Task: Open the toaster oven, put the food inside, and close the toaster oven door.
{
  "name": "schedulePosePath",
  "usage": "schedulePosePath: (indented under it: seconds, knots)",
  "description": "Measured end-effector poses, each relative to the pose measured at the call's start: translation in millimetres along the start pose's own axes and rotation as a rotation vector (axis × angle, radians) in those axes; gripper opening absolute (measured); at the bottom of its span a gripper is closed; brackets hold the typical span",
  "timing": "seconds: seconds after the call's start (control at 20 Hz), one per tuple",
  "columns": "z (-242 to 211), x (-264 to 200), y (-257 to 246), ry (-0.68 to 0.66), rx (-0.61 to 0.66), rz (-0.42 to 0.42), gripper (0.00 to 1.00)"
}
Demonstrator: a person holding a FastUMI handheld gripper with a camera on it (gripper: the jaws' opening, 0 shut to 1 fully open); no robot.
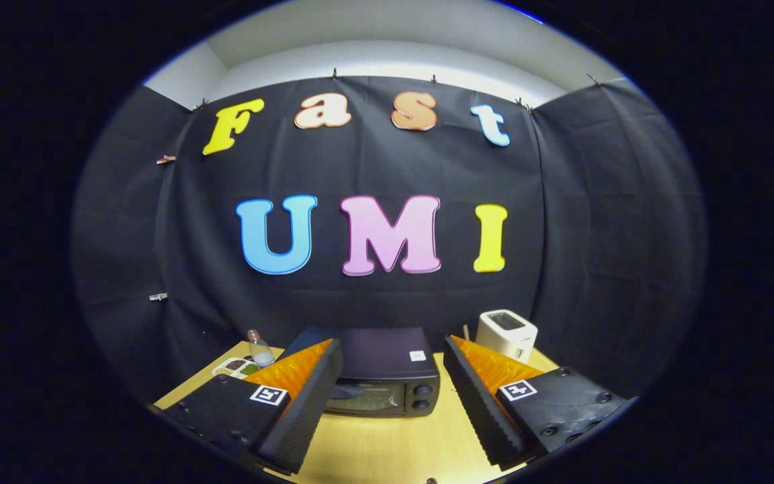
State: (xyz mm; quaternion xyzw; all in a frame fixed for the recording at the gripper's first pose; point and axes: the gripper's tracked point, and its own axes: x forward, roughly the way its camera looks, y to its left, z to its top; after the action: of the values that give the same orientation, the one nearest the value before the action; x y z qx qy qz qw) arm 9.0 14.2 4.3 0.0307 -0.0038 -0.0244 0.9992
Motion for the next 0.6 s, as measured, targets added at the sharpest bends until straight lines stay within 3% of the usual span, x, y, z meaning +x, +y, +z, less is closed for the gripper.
schedulePosePath:
  seconds: [0.4,0.6]
  knots:
    - [50.7,-42.9,-67.5,-0.079,0.026,-0.055,0.98]
    - [71.5,-42.6,-89.4,-0.097,0.047,-0.033,0.98]
